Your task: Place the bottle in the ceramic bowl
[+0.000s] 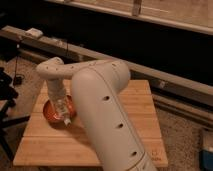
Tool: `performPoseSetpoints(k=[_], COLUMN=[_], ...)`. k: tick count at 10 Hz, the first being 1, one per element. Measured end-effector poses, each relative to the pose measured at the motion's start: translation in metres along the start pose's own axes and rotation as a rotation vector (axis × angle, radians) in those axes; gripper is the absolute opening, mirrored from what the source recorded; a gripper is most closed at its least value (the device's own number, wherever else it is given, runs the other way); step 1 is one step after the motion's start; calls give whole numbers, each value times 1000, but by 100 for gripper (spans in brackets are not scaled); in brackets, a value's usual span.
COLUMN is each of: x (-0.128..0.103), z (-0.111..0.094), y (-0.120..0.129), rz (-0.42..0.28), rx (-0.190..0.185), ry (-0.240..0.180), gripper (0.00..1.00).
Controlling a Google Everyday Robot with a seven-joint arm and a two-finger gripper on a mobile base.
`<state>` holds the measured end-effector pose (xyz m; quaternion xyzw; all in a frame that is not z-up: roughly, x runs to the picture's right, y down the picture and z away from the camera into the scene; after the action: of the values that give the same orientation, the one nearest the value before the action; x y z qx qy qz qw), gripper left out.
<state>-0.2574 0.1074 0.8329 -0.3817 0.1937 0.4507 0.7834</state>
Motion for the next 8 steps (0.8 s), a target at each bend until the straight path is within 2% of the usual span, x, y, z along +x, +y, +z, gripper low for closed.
performPoseSetpoints(k=[3,4,6,8], x=[-7,-9,-13,-20], z=[-4,-4,-4,-7], y=[6,7,5,6], rz=[-22,-26,-29,-28], rx=[10,16,24,27], ry=[-22,-27,-40,-71], gripper=[72,77,78,78])
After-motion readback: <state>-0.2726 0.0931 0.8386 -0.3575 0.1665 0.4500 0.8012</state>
